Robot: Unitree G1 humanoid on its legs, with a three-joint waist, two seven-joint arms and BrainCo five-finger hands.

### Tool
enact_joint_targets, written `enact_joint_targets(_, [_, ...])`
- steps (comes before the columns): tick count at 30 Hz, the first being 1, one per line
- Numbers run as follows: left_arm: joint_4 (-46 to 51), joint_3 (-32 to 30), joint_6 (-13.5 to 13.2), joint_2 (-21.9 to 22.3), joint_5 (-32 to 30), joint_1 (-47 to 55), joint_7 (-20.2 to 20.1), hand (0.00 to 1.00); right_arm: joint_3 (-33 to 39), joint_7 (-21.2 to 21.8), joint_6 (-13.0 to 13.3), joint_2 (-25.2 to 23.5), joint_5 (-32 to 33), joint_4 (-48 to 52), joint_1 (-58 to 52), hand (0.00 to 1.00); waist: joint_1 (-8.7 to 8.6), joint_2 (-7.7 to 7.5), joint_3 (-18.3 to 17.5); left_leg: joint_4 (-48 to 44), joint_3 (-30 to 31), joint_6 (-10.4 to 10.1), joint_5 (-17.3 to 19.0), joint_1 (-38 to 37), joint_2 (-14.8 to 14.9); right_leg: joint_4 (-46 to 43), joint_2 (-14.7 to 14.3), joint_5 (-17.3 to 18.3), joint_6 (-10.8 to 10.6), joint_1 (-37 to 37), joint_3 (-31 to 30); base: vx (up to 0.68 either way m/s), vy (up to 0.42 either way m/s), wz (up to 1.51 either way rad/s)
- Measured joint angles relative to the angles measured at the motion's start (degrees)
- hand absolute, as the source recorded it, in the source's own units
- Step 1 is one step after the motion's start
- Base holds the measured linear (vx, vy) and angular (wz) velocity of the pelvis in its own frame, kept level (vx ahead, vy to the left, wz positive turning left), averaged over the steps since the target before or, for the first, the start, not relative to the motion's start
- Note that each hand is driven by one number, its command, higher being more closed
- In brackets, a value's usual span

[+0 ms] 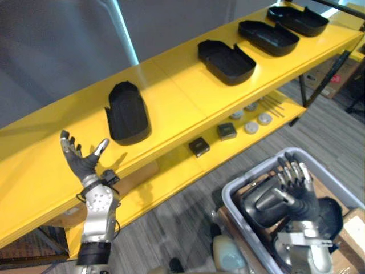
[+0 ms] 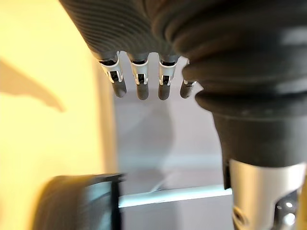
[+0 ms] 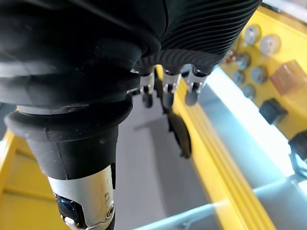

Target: Walk over and take plastic housings, then place them on the shelf

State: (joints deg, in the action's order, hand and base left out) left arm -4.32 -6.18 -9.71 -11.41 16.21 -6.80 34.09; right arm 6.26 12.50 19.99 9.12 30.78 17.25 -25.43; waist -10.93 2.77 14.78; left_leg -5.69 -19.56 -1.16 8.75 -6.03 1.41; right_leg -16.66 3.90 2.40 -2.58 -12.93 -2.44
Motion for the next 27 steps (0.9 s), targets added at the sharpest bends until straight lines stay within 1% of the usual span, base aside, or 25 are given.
enact_joint_targets(1, [-1.1,0.1,0.3,0.5,1.5,0.0,-0.8,0.0,-0.4,0.0,0.0,0.0,0.0,0.0,0.1,0.0,0.0,-0.23,0.2,-0.2,-0.2,0.0,0.0,0.1,0.0,-0.4,0.0,0.1,0.0,-0.1,-0.2,0.0,0.001,-0.05])
enact_joint_targets(3, [-3.4,0.4,1.0,0.8,2.1,-0.3,-1.6,0.0,-0.8,-0.1,0.0,0.0,0.0,0.0,0.2,0.0,-0.08,-0.6,0.4,-0.8,-0.4,-0.2,0.2,0.1,0.0,-1.1,0.0,0.4,0.0,-0.3,-0.5,0.0,-0.005,-0.07])
enact_joint_targets(4, [-4.9,0.6,1.2,0.8,3.6,-0.7,-2.1,0.0,-0.7,-0.2,0.0,0.0,0.0,0.2,0.3,0.0,-0.08,-0.66,0.5,-0.9,-0.7,-0.3,0.4,0.1,0.1,-1.6,-0.1,0.6,0.1,-0.8,-0.7,-0.01,-0.009,-0.09])
enact_joint_targets(8, [-8.2,0.6,2.0,0.8,4.6,-4.2,-3.8,0.0,-0.7,-0.2,0.0,0.0,0.0,0.3,0.4,0.0,-0.37,-0.66,0.6,-1.0,-1.5,-0.4,0.5,0.1,0.1,-3.0,0.0,1.2,-0.1,-1.4,-1.1,0.0,-0.004,-0.05])
enact_joint_targets(10, [-9.5,0.7,2.0,0.8,6.2,-5.9,-4.5,0.0,-0.8,-0.2,0.0,0.0,0.0,0.7,0.5,0.0,-0.58,-0.67,0.6,-1.0,-1.6,-0.5,0.5,0.1,0.1,-3.5,0.1,1.6,0.3,-1.8,-1.2,0.0,-0.006,-0.02])
enact_joint_targets(12, [-11.1,0.6,2.0,0.7,7.8,-7.9,-5.6,0.0,-0.7,-0.2,0.0,0.0,0.0,1.4,0.4,0.0,-0.87,-0.53,0.7,-1.8,-1.8,-1.0,1.1,0.2,0.3,-4.7,0.0,2.3,0.4,-2.1,-1.3,0.01,-0.018,-0.04])
enact_joint_targets(14, [-11.8,0.6,1.8,0.7,8.9,-9.1,-6.7,0.0,-0.7,-0.2,0.1,0.2,0.0,2.9,0.5,0.0,-0.92,-0.25,1.6,-3.4,-2.7,-1.2,2.3,0.2,0.8,-6.0,-0.2,3.3,0.4,-2.3,-1.4,0.01,-0.019,-0.08])
enact_joint_targets(19, [-13.1,0.3,-0.3,0.7,12.0,-11.0,-8.6,0.0,-0.7,-0.2,0.1,0.5,0.0,3.9,0.5,0.0,-0.91,-0.06,1.9,-5.0,-3.4,-1.4,3.0,1.1,1.0,-9.0,-0.4,4.5,0.6,-4.3,-2.2,0.03,-0.021,-0.06])
enact_joint_targets(22, [-13.7,0.3,-0.3,0.7,12.7,-12.0,-10.1,0.0,-0.8,-0.1,0.1,1.0,0.0,4.9,0.7,0.0,-0.93,-0.03,1.9,-5.9,-4.7,-1.5,3.0,1.2,1.4,-9.8,-0.5,5.0,0.7,-4.8,-2.6,0.04,-0.018,-0.06])
enact_joint_targets(27, [-13.9,1.4,-0.1,0.8,12.8,-13.6,-10.7,0.0,-0.8,-0.1,0.1,1.5,-0.1,4.9,0.9,0.0,-1.09,0.08,2.0,-6.8,-5.2,-1.6,3.1,1.2,1.8,-9.9,-1.0,5.2,0.8,-4.8,-2.8,0.01,-0.017,-0.06])
